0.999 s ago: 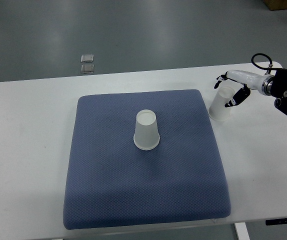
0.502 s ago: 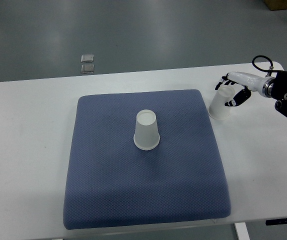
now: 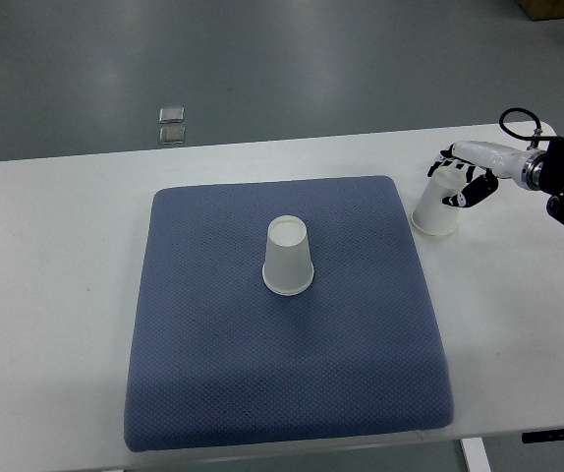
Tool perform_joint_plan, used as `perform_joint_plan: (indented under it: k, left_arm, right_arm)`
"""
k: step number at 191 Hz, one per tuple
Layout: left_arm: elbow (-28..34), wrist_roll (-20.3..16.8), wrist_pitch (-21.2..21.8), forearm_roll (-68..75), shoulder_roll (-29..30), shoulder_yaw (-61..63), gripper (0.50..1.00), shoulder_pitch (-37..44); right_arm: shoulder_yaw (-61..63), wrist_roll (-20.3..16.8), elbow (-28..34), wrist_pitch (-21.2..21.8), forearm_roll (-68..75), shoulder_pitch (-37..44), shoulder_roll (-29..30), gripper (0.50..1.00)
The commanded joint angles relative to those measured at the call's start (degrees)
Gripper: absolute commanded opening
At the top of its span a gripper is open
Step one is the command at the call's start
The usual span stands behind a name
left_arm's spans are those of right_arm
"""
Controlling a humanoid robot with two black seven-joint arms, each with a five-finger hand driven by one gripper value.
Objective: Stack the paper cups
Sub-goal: 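Lift the cup with the right hand and carry it above the cup on the pad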
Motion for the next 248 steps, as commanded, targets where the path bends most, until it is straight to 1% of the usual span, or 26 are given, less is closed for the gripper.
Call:
perform_joint_plan:
  k: [1, 18, 33, 59, 85, 94, 109, 132, 170, 191, 223, 248]
  left_arm:
    - [0.0, 0.0, 0.0, 0.0, 0.0, 0.0, 1.000, 0.0]
    - [0.0, 0.0, 0.0, 0.0, 0.0, 0.0, 1.000, 0.0]
    - [0.1, 0.0, 0.0, 0.0, 0.0, 0.0, 1.000, 0.0]
    - [0.0, 0.0, -0.1, 0.0, 0.0, 0.0, 1.000, 0.0]
    - [0.0, 0.0, 0.0, 0.0, 0.0, 0.0, 1.000, 0.0]
    - [0.0, 0.0, 0.0, 0.0, 0.0, 0.0, 1.000, 0.0]
    - [0.0, 0.0, 0.0, 0.0, 0.0, 0.0, 1.000, 0.0]
    - [0.0, 0.0, 0.0, 0.0, 0.0, 0.0, 1.000, 0.0]
    - [0.0, 0.0, 0.0, 0.0, 0.0, 0.0, 1.000, 0.0]
    - [0.0, 0.0, 0.0, 0.0, 0.0, 0.0, 1.000, 0.0]
    - [0.0, 0.0, 0.0, 0.0, 0.0, 0.0, 1.000, 0.0]
    - [0.0, 0.0, 0.0, 0.0, 0.0, 0.0, 1.000, 0.0]
  right_arm:
    - [0.4, 0.0, 0.2, 0.1, 0.6, 2.1, -0.8, 0.500]
    - [0.6, 0.1, 1.2, 0.4, 0.9, 4.0, -2.4, 0.500]
    - [0.6, 0.1, 3.7, 1.0, 1.0, 6.3, -4.1, 0.500]
    - [0.8, 0.2, 9.5, 4.0, 2.1, 10.2, -6.3, 0.500]
    - [0.8, 0.2, 13.3, 4.6, 2.8, 13.4, -6.3, 0.500]
    - [0.8, 0.4, 14.6, 5.4, 2.9, 14.1, -6.3, 0.500]
    - [0.9, 0.9, 17.2, 7.9, 3.0, 15.9, -6.0, 0.500]
    - [1.9, 0.9, 18.9, 9.5, 3.0, 17.8, -5.0, 0.500]
    - [2.1, 0.9, 25.1, 12.6, 3.0, 20.8, -2.7, 0.500]
    - [2.2, 0.9, 27.2, 14.1, 3.1, 21.9, -2.5, 0.500]
    - [4.8, 1.0, 31.7, 17.9, 3.1, 22.2, -2.5, 0.500]
    - [5.5, 1.0, 34.9, 18.5, 3.1, 22.3, -2.7, 0.500]
